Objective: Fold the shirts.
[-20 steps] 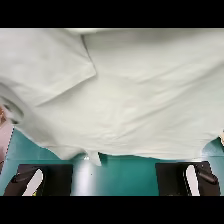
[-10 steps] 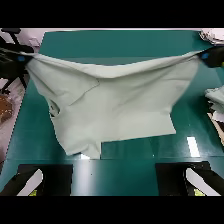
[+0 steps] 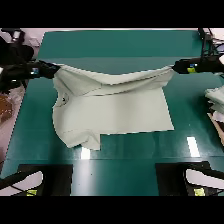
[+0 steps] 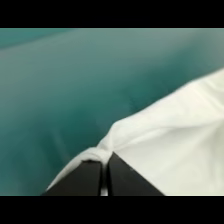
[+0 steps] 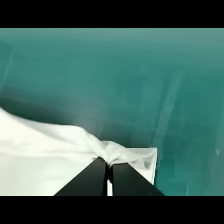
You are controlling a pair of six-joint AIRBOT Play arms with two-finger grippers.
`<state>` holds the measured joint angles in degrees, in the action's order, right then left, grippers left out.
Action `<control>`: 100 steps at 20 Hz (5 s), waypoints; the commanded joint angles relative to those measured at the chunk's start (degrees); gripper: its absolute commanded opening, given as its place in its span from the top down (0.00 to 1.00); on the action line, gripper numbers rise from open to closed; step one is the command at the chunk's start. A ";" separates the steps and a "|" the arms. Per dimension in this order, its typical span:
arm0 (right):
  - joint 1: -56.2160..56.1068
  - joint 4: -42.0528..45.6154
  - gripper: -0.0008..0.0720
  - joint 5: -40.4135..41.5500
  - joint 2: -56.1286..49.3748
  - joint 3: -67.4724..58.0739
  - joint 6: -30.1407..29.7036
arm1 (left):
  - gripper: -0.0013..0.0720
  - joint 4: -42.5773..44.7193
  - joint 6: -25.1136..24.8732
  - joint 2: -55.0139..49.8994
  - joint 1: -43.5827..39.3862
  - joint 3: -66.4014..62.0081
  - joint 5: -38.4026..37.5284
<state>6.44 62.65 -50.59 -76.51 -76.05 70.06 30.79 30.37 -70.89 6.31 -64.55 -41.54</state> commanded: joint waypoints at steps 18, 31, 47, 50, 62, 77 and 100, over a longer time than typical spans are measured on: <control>0.79 0.55 0.96 1.20 -9.20 -0.04 -0.04 | 0.95 20.65 15.56 -5.99 -3.28 -0.48 3.76; 4.11 0.52 0.96 -9.90 -9.55 0.02 3.04 | 0.95 32.85 25.77 -4.39 -3.28 6.56 -6.54; 4.11 4.87 0.96 -15.93 -15.80 0.13 8.57 | 0.95 31.76 26.80 -9.05 -3.30 6.86 -9.35; 3.96 4.72 0.96 -17.25 -16.57 0.13 8.59 | 0.95 31.76 26.82 -9.05 -3.30 6.86 -9.38; 4.39 4.87 0.95 -17.46 -17.29 0.09 8.28 | 0.94 33.09 26.62 -9.03 -3.28 6.86 -10.01; 14.60 4.57 0.28 -16.92 -5.68 0.09 8.31 | 0.05 33.55 30.95 -0.79 2.99 4.09 -16.44; 18.16 4.42 0.29 -22.01 19.82 30.88 7.06 | 0.09 26.23 47.74 24.06 14.03 42.60 -22.45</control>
<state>24.60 67.11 -73.30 -57.67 -46.61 77.12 57.71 75.85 -47.16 20.29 -23.99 -68.31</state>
